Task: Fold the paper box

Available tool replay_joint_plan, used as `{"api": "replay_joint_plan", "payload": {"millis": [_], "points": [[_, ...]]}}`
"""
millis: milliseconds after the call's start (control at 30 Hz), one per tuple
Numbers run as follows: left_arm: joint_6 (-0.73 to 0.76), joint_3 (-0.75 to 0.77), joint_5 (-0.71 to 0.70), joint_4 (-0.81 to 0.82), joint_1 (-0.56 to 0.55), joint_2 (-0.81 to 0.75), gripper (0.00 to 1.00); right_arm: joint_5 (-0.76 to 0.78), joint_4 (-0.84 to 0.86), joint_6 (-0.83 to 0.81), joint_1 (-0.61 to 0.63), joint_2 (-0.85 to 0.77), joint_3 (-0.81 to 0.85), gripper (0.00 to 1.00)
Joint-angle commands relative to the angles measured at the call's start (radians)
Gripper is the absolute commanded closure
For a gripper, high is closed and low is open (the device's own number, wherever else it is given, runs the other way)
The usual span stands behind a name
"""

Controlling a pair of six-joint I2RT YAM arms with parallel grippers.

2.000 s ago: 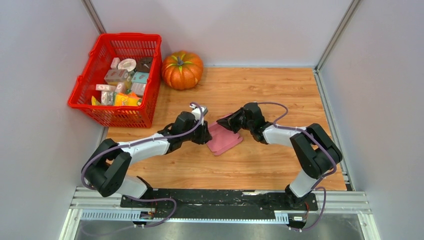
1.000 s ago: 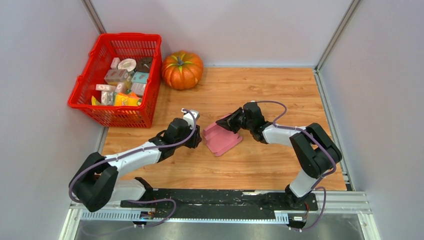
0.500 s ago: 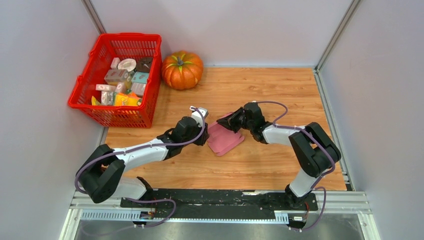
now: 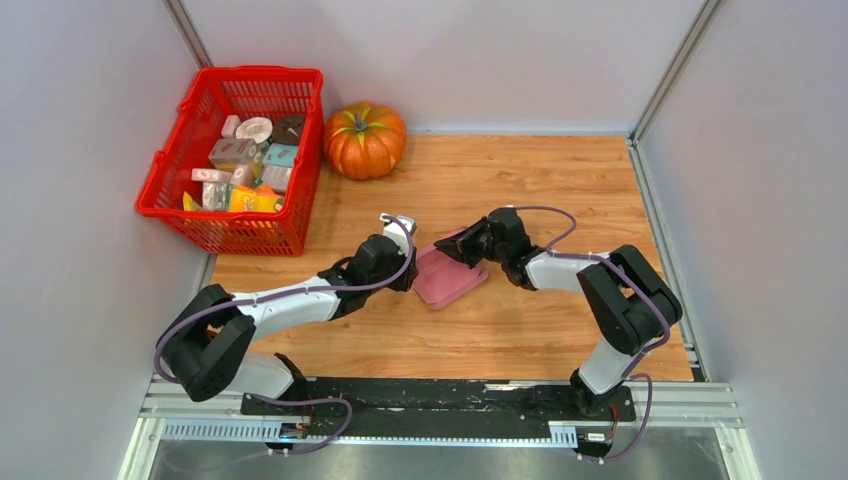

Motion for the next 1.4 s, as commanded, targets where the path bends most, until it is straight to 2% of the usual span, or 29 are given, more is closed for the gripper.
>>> {"api": "replay_joint_plan", "payload": {"millis": [0,167,300,433,600,633,733,867,900,1000,1033,1133,1367], "points": [[-0.02,0.029,-0.09,0.074,-0.007,0.014,0.6,0.032,0.025,0.019,0.016,-0.028,-0.037,1.0],[-0.026,0.029,-0.188,0.096,-0.019,0.025,0.64,0.093,0.124,0.013,0.036,-0.05,-0.103,1.0],[-0.023,0.029,-0.248,0.117,-0.049,0.048,0.64,0.102,0.16,0.033,0.043,-0.043,-0.134,1.0],[-0.023,0.043,-0.366,0.116,-0.092,0.076,0.65,0.125,0.195,0.053,0.057,-0.06,-0.157,1.0],[-0.06,0.07,-0.503,0.073,-0.118,0.125,0.76,0.157,0.207,0.091,0.071,-0.097,-0.184,1.0],[-0.096,0.075,-0.565,0.064,-0.123,0.132,0.79,0.162,0.21,0.097,0.075,-0.099,-0.189,1.0],[-0.132,0.084,-0.604,0.064,-0.125,0.157,0.87,0.162,0.204,0.128,0.08,-0.102,-0.192,1.0],[-0.134,0.095,-0.592,0.092,-0.126,0.186,0.91,0.147,0.198,0.159,0.082,-0.088,-0.191,1.0],[-0.126,0.096,-0.577,0.108,-0.126,0.194,0.91,0.145,0.195,0.163,0.08,-0.086,-0.189,1.0],[-0.097,0.089,-0.526,0.146,-0.126,0.204,0.82,0.137,0.195,0.173,0.08,-0.077,-0.189,1.0],[-0.086,0.09,-0.512,0.152,-0.126,0.208,0.76,0.131,0.195,0.174,0.08,-0.076,-0.188,1.0],[-0.069,0.095,-0.514,0.151,-0.126,0.217,0.69,0.116,0.21,0.188,0.08,-0.065,-0.186,1.0],[-0.029,0.127,-0.569,0.16,-0.126,0.275,0.67,0.102,0.22,0.209,0.08,-0.051,-0.192,1.0]]}}
